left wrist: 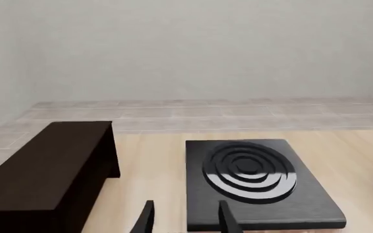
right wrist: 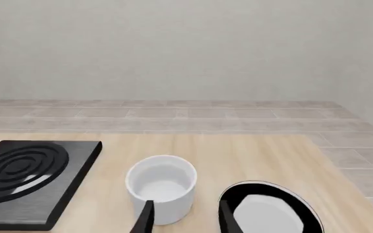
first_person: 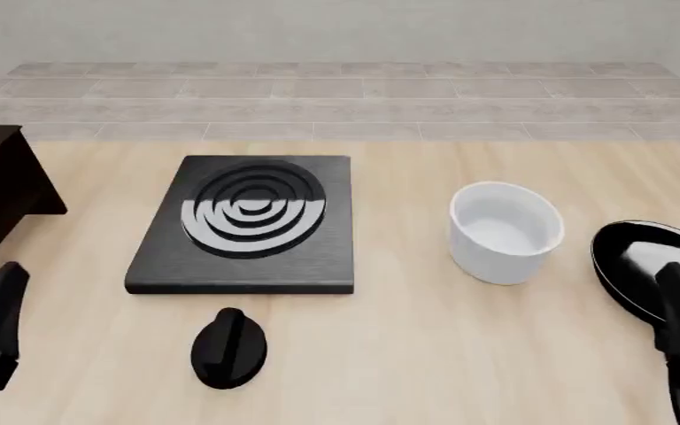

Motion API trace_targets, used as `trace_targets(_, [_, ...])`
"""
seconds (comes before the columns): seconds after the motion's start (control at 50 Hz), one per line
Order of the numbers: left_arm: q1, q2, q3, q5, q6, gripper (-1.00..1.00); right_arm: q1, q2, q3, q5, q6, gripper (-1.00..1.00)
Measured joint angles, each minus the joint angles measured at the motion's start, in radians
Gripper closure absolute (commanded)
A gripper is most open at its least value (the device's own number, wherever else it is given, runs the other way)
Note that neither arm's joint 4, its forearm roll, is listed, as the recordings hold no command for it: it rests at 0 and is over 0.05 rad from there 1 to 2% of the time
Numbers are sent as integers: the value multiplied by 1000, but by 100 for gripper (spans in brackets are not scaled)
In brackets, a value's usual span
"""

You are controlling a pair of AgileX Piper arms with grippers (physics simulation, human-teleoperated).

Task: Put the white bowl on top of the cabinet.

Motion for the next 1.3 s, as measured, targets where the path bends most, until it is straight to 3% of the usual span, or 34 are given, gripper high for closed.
trace_targets(0.54, [-18,-15,-78,67,-15,-100,4,-1,-2,0,-7,-100])
trace_targets(0.92, [-23,11,-278,210,-34,-100,3,-3,-7,6,-8,-100])
trace_targets(1.3, [-151,261,-501,218,-19,-100,1,-4,-9,9,-7,-100])
